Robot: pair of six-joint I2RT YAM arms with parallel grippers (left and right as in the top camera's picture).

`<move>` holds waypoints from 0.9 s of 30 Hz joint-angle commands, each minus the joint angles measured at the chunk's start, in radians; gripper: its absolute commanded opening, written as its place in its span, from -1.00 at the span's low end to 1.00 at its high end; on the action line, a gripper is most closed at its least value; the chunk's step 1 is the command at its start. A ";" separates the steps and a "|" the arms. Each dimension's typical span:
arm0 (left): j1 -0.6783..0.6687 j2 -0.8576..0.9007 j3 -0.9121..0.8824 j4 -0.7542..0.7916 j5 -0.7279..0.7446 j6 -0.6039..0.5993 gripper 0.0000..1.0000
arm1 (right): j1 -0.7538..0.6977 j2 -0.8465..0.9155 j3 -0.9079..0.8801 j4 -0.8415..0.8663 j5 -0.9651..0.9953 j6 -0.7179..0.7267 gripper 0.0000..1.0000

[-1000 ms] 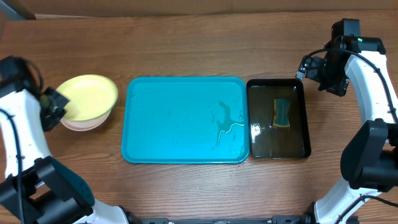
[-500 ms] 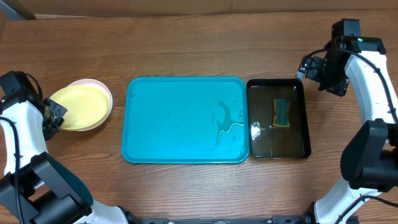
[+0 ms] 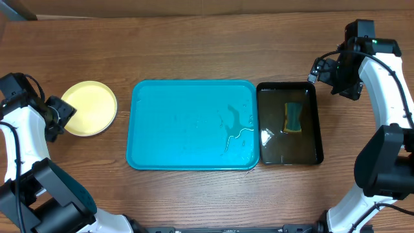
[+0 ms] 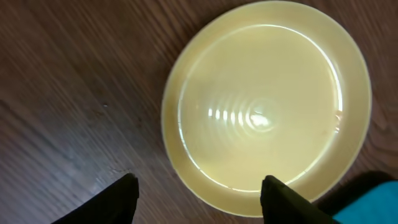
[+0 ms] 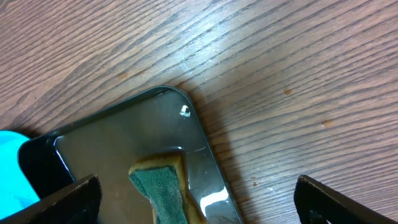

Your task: Clean dirty plates on tray and stack at the side

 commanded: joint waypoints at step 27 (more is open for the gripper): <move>-0.351 -0.021 -0.001 -0.011 0.293 0.209 1.00 | 0.003 -0.013 0.008 0.003 0.002 0.007 1.00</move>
